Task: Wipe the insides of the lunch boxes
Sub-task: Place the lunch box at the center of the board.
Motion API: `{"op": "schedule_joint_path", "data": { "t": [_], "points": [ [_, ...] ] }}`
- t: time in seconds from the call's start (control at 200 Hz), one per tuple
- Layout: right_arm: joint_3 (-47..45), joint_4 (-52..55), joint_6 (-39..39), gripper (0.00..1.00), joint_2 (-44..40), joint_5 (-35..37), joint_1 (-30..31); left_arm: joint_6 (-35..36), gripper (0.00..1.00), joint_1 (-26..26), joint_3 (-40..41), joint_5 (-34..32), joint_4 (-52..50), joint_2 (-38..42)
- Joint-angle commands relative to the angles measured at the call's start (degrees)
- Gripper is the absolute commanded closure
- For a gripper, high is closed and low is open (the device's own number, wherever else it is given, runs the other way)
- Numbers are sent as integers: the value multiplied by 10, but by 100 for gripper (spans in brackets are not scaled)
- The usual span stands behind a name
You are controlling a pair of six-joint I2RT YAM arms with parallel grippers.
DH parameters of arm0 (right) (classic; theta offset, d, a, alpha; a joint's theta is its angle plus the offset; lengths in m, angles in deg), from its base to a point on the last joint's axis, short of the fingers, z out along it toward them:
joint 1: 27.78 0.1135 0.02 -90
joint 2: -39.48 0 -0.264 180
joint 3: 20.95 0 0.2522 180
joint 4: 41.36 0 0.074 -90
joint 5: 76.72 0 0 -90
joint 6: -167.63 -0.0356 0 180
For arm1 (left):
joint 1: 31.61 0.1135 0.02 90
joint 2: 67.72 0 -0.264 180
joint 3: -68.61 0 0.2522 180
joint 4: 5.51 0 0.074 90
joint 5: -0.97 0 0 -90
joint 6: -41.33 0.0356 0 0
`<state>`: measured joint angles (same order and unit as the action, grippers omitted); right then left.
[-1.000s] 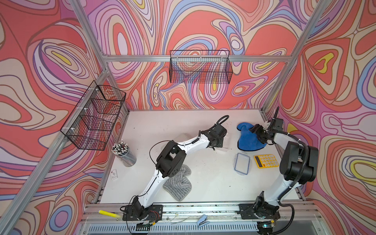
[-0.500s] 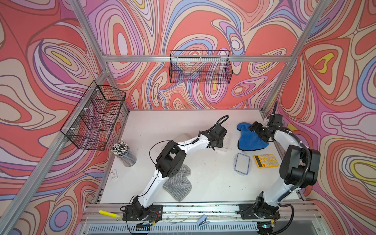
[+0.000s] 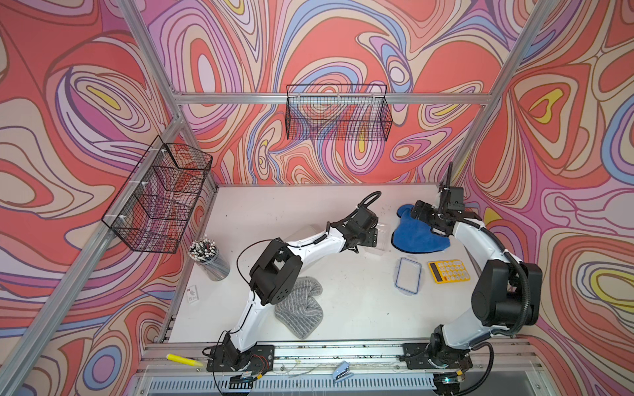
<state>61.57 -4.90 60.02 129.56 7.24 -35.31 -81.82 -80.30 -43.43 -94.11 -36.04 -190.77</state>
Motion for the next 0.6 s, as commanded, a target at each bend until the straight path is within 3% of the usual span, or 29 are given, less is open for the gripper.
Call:
{"op": "schedule_joint_path", "data": {
  "t": [0.0, 0.155, 0.351, 0.591],
  "points": [
    [-23, -61, 6, 2, -34, 11, 1, 7, 16, 3, 16, -17, 30, 28],
    [-45, -90, -1, 2, -55, -16, 1, 8, 14, 3, 34, -25, 35, 45],
    [-96, -156, -26, 5, -78, -95, 3, 10, 4, 3, 90, -53, 79, 91],
    [-168, -248, -116, 11, -117, -151, 38, 35, 0, 3, 180, -131, 108, 183]
  ]
}}
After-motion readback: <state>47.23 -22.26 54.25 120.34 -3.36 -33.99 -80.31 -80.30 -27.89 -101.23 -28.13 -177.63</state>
